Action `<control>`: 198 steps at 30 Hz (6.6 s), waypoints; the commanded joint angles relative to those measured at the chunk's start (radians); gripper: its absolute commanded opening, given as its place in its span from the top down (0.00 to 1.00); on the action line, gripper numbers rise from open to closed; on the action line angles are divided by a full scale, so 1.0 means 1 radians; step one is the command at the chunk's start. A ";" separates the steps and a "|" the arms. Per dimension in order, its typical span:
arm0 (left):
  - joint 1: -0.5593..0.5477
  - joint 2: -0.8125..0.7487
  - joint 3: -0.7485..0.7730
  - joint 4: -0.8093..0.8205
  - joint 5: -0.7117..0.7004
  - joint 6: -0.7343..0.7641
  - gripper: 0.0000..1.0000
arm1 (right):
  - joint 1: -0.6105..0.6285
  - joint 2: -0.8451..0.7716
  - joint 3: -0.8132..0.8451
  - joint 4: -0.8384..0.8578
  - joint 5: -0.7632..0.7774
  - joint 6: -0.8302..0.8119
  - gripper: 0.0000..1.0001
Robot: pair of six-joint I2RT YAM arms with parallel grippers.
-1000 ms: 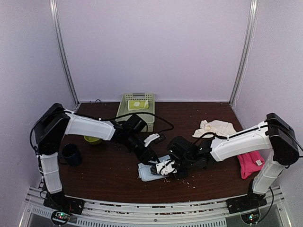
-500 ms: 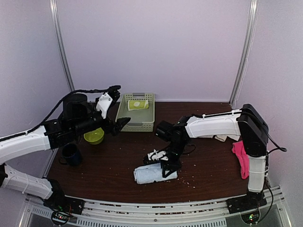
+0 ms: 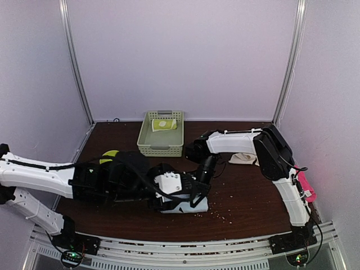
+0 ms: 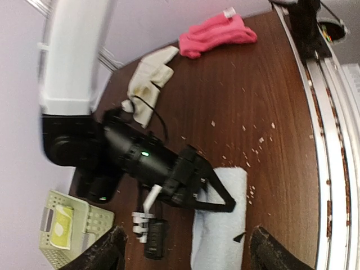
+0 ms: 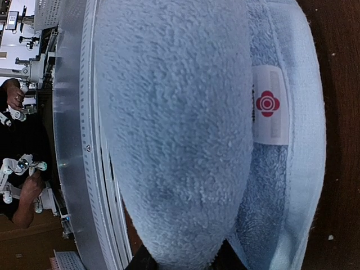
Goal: Roll the towels
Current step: Roll the towel at the center of the board, then pick up the towel from the center of the board, then place the towel in the bin.
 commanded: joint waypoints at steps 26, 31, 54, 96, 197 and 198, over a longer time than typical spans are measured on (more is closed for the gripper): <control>-0.055 0.640 0.094 0.074 -0.349 0.044 0.18 | -0.021 0.195 0.016 -0.050 -0.050 -0.012 0.78; -0.031 0.664 0.111 0.049 -0.342 0.017 0.19 | -0.039 0.192 0.004 -0.050 -0.096 -0.011 0.77; 0.048 0.786 0.142 -0.105 -0.012 0.023 0.55 | -0.260 -0.107 0.055 -0.050 -0.108 0.021 0.34; 0.396 0.390 0.353 -0.060 -0.117 0.413 0.99 | -0.599 -0.847 -0.763 0.328 -0.036 -0.008 0.29; 0.895 1.210 1.039 0.066 0.320 0.693 0.26 | -0.613 -0.569 -0.697 0.100 -0.160 -0.264 0.00; 0.896 1.207 1.041 0.056 0.320 0.693 0.25 | -0.613 -0.569 -0.698 0.099 -0.160 -0.267 0.00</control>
